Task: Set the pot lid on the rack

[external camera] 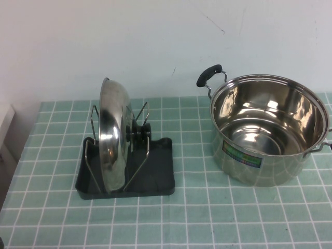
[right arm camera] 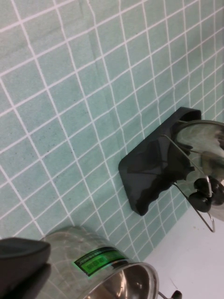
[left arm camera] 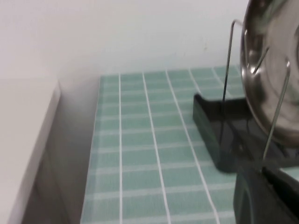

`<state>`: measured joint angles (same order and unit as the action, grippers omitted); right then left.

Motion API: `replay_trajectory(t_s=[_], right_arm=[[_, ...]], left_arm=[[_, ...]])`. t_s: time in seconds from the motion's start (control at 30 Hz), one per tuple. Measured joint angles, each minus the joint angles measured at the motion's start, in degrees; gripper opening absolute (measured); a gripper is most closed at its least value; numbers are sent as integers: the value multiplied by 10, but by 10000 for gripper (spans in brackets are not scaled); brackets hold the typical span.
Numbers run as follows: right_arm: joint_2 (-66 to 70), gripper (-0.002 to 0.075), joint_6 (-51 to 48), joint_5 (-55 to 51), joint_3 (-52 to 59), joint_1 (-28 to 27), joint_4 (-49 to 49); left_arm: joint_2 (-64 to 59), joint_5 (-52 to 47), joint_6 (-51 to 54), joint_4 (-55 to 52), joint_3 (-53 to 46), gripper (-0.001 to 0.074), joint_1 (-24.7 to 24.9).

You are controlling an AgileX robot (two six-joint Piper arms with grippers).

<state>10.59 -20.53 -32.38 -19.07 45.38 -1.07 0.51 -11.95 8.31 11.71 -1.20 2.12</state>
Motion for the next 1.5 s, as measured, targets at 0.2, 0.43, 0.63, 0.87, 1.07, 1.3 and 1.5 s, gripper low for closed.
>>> replay_trajectory(t_s=[0.2, 0.43, 0.63, 0.87, 1.07, 1.3, 1.5], right_arm=[[0, -1, 0, -4, 0, 0, 0], [0, -1, 0, -4, 0, 0, 0], [0, -1, 0, -5, 0, 0, 0], [0, -1, 0, -5, 0, 0, 0], [0, -1, 0, -5, 0, 0, 0], [0, -1, 0, -5, 0, 0, 0], [0, -1, -32, -1, 11, 0, -21]], left_arm=[[2, -61, -70, -50, 2, -1, -1], [2, -67, -75, -54, 3, -1, -1], [2, -67, -72, -55, 3, -2, -1], [2, -67, -69, -55, 3, -2, -1], [2, -67, -69, -55, 3, -2, -1], [2, -67, -69, -55, 3, -2, -1], [2, -67, -69, -55, 3, -2, -1]])
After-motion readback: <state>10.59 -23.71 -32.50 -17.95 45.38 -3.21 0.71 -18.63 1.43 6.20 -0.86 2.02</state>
